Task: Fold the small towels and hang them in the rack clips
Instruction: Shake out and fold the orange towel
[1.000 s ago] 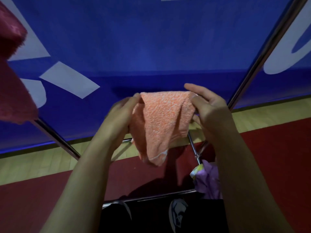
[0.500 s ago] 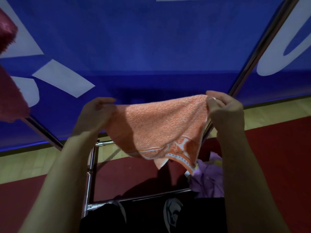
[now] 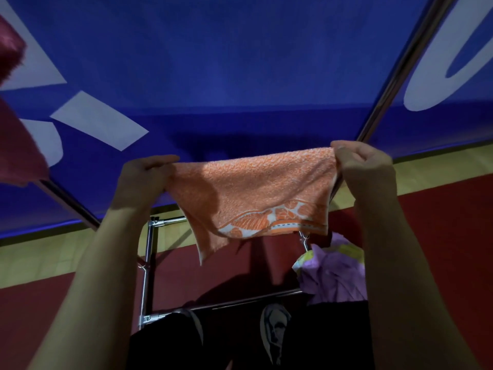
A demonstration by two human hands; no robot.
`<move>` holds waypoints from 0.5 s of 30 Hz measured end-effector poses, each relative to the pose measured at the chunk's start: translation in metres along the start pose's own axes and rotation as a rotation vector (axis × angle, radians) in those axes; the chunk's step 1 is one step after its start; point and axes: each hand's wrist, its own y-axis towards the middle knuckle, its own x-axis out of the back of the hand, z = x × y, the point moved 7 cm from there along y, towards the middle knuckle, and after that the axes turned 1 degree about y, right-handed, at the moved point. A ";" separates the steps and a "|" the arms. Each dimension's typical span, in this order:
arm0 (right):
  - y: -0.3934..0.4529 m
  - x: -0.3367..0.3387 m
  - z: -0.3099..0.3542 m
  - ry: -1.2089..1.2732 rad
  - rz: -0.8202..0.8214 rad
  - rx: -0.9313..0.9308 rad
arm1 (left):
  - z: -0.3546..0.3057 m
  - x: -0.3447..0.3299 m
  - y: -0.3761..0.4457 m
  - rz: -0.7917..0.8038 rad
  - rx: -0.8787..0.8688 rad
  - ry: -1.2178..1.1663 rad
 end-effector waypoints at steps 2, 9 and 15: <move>0.002 0.001 0.000 -0.032 0.014 -0.009 | -0.004 0.003 0.000 -0.016 -0.052 0.008; -0.019 -0.050 -0.049 -0.559 0.786 -0.310 | -0.007 0.006 0.000 -0.070 -0.090 0.080; -0.026 -0.058 -0.044 -0.614 0.950 -0.089 | -0.006 0.001 -0.002 -0.032 -0.044 0.049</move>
